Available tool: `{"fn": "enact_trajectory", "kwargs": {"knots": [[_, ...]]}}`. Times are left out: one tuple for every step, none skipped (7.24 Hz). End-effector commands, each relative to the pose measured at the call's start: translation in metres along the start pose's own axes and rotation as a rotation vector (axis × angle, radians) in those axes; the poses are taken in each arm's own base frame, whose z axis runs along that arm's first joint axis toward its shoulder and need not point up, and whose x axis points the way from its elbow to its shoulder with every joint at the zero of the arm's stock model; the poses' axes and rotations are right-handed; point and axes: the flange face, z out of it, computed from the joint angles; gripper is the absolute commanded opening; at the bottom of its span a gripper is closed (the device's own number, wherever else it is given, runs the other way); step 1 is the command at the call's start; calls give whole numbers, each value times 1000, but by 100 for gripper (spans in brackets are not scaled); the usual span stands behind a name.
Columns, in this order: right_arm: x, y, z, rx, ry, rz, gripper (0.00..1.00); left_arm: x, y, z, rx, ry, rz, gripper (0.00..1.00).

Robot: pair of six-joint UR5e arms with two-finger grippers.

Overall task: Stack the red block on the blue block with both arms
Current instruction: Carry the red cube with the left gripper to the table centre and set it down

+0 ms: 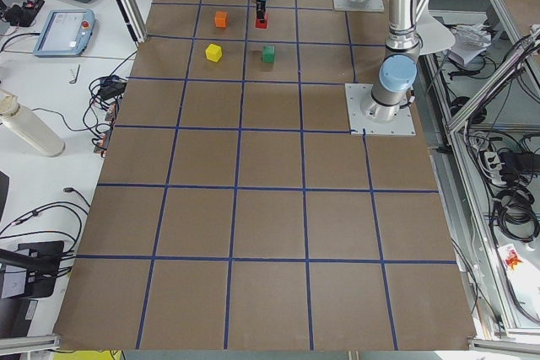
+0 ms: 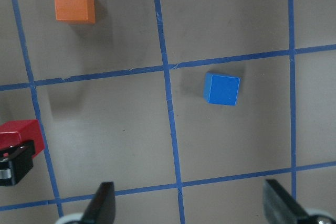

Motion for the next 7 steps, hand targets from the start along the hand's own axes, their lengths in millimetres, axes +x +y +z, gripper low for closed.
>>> {"fn": "enact_trajectory", "kwargs": {"knots": [[2, -1, 0, -1, 1, 3, 100, 18, -4, 36, -4, -12, -12, 7], [2, -1, 0, 0, 0, 3, 100, 20, -10, 50, -9, -16, -12, 8], [3, -1, 0, 0, 0, 5, 100, 21, -14, 65, -22, -24, -12, 13], [3, -1, 0, 0, 0, 6, 100, 23, -15, 72, -28, -33, -6, 30], [3, -1, -1, 2, 0, 7, 100, 22, -15, 73, -18, -61, -3, 79], [3, -1, -1, 2, 0, 7, 100, 23, -14, 70, -16, -60, -3, 99], [3, -1, -1, 2, 0, 7, 100, 24, -12, 48, 6, -48, -1, 100]]}}
